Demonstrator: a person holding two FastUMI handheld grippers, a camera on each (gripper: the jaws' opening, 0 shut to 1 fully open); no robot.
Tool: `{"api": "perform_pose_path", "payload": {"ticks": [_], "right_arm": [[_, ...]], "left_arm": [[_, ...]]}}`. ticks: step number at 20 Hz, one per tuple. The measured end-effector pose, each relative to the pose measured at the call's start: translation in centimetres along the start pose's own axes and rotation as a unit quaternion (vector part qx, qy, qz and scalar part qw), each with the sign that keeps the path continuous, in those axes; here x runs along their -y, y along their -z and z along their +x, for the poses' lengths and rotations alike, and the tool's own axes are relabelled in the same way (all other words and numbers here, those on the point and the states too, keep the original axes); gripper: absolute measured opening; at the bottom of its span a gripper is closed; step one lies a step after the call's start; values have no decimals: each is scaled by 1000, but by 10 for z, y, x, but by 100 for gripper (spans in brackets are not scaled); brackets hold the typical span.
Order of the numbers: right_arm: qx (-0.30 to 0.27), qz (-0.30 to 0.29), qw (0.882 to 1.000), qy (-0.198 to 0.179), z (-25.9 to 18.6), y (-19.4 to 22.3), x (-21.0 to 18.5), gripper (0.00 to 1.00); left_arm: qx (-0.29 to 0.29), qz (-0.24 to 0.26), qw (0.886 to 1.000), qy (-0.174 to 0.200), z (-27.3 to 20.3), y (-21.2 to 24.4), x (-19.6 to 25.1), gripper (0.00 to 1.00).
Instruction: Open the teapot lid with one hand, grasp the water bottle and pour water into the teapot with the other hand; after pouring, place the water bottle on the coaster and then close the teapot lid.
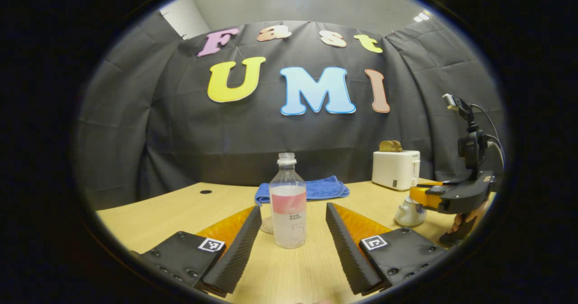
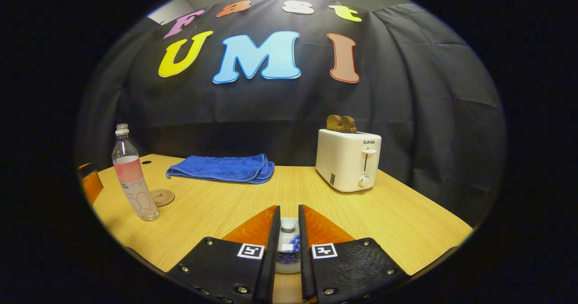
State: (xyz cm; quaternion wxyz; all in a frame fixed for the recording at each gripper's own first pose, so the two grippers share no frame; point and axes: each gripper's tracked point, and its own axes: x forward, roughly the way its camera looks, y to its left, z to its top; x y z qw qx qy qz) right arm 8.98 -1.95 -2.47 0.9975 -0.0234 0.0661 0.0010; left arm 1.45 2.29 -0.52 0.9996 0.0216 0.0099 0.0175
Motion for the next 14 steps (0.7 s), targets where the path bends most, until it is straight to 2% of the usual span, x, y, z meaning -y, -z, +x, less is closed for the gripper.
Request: {"api": "perform_pose_path", "payload": {"ticks": [1, 2, 8, 14], "right_arm": [[-1, -1, 1000, 5, -14, -6, 2, 24], [0, 1, 1000, 7, 0, -2, 2, 4], [8, 0, 1000, -1, 1, -2, 1, 4], [60, 0, 998, -6, -18, -35, -2, 4]], "left_arm": [[0, 2, 1000, 1, 0, -1, 1, 100], [2, 5, 1000, 1, -1, -2, 1, 100], [1, 1, 1000, 0, -1, 0, 1, 100], [5, 2, 1000, -3, 1, 0, -2, 99]]}}
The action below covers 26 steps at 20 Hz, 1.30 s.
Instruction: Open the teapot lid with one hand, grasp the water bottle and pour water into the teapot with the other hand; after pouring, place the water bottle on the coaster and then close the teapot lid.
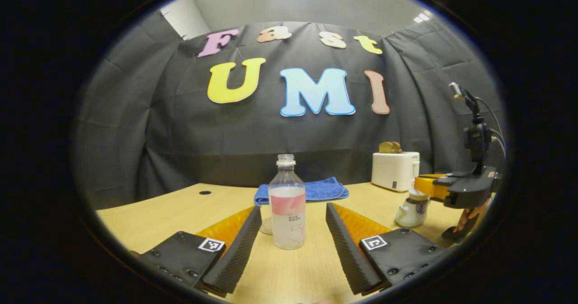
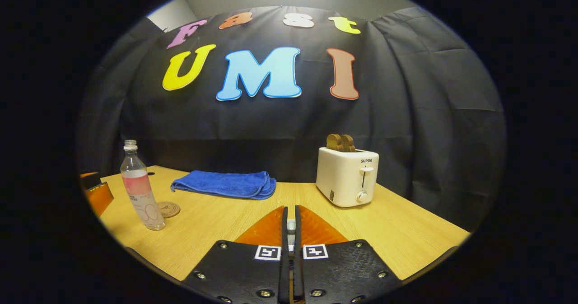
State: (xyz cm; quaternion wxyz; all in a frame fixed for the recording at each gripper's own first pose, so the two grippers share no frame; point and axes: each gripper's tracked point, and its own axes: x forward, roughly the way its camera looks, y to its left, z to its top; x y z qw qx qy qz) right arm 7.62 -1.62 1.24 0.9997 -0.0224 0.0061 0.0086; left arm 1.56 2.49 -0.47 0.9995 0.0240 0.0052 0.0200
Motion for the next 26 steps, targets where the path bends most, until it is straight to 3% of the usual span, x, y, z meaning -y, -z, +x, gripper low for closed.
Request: {"api": "perform_pose_path", "payload": {"ticks": [12, 18, 26], "right_arm": [[38, -23, 997, -60, -81, -26, -40, 4], [40, -19, 997, -62, -86, -25, -39, 4], [31, -16, 997, -64, -88, -17, -40, 4]], "left_arm": [[9, 20, 1000, 4, 31, 5, 1, 100], [-30, 4, 1000, 3, 58, 29, -6, 100], [-34, 14, 999, 8, 88, 30, -6, 100]]}}
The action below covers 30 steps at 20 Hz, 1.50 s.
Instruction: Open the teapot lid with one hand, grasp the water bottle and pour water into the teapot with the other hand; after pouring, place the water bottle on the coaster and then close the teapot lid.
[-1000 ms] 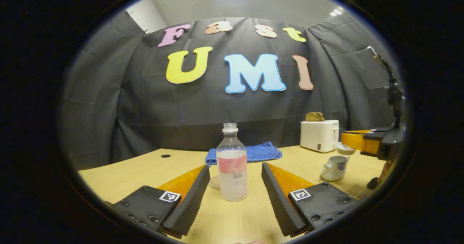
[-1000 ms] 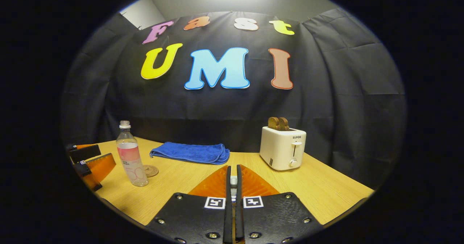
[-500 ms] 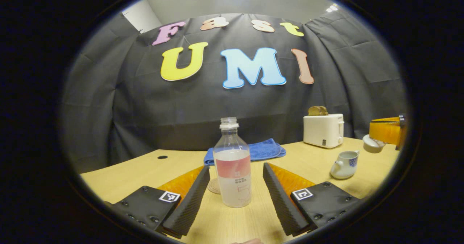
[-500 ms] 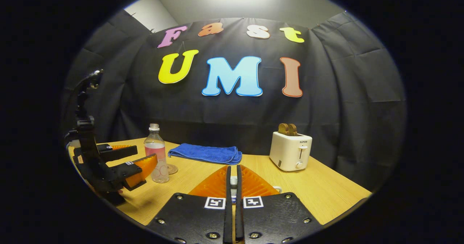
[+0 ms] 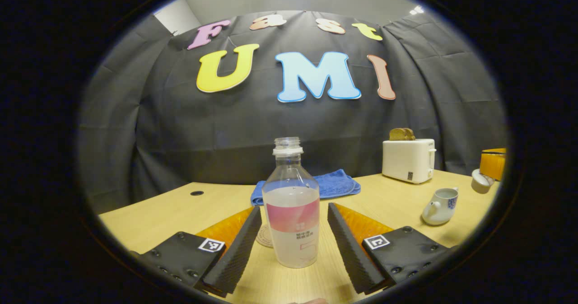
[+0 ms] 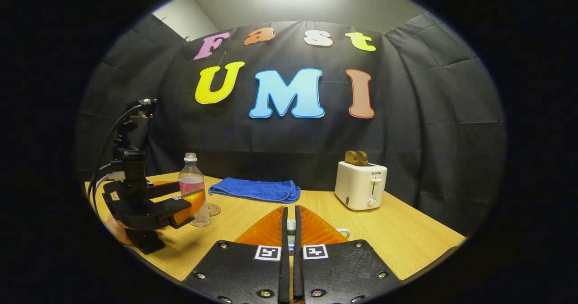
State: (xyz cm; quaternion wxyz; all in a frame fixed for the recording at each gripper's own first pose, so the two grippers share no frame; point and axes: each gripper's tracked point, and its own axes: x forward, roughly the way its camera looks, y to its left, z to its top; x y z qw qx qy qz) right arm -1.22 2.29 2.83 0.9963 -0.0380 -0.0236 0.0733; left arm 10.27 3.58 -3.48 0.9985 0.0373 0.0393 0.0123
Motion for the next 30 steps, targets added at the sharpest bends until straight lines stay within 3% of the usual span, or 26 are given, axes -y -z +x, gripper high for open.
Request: {"api": "perform_pose_path", "payload": {"ticks": [6, 8, 11, 18, 23, 27, 30], "right_arm": [[-1, 12, 1000, -12, -17, 4, -8, 4], [-3, 13, 1000, -18, -26, 7, -11, 4], [-2, 10, 1000, -25, -41, 12, -16, 4], [-20, 21, 999, -15, -64, 31, -6, 3], [-22, 34, 999, -12, -77, 32, -3, 4], [-20, 31, 999, -13, -91, 31, -3, 4], [-21, 33, 999, -10, -102, 34, 2, 4]], "left_arm": [[11, -17, 1000, 1, 7, -4, -6, 100], [14, -15, 1000, 1, 9, -4, -6, 92], [12, -9, 1000, 3, 9, -5, -5, 87], [2, 26, 999, 26, -6, -9, 19, 87], [17, 96, 995, 27, -12, -23, 33, 87], [21, 171, 984, 53, -16, -22, 59, 87], [15, 199, 977, 73, -19, -14, 76, 87]]}}
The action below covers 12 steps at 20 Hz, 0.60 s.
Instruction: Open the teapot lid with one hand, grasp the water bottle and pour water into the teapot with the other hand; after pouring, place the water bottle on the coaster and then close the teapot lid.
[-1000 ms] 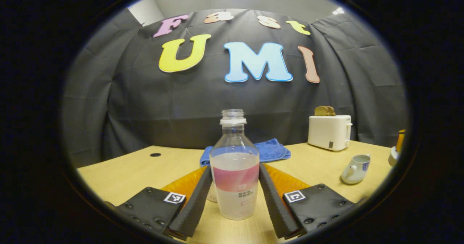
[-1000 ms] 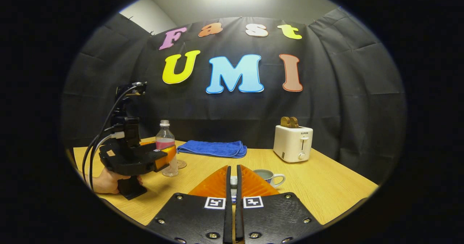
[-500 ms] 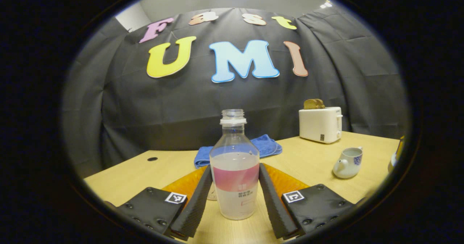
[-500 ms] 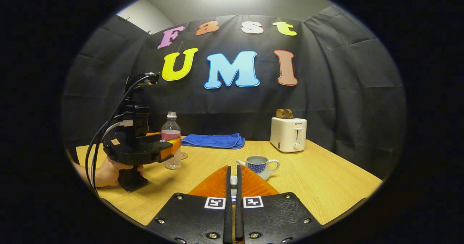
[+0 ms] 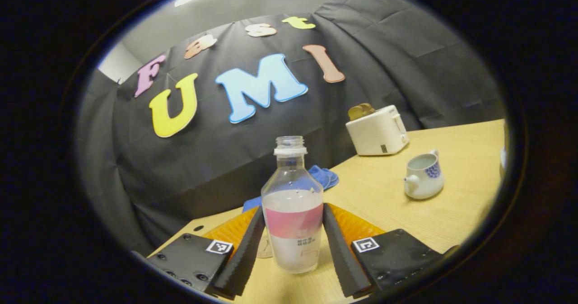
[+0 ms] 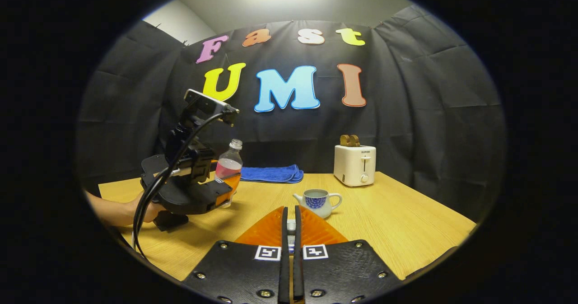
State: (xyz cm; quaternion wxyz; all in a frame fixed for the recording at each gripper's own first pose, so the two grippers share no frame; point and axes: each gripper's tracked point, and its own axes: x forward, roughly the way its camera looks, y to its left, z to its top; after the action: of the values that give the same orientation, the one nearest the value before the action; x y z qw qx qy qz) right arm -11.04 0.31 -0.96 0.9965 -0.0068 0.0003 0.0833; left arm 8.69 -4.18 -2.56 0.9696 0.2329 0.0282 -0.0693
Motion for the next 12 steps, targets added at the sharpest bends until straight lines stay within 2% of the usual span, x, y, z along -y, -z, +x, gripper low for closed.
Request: {"api": "perform_pose_path", "payload": {"ticks": [4, 7, 10, 12], "right_arm": [[-5, 1, 1000, 1, -9, 5, 2, 4], [-8, 7, 1000, -7, -15, 9, -1, 4], [-9, 7, 1000, -6, -21, 14, 0, 4], [-8, 6, 1000, -2, -25, 15, 3, 4]], "left_arm": [[-9, 72, 997, -6, 3, -3, 8, 87], [-16, 138, 990, -6, 5, -6, 16, 86], [-25, 159, 987, 20, 9, -2, 31, 87], [-31, 181, 983, 19, 11, 0, 33, 86]]}}
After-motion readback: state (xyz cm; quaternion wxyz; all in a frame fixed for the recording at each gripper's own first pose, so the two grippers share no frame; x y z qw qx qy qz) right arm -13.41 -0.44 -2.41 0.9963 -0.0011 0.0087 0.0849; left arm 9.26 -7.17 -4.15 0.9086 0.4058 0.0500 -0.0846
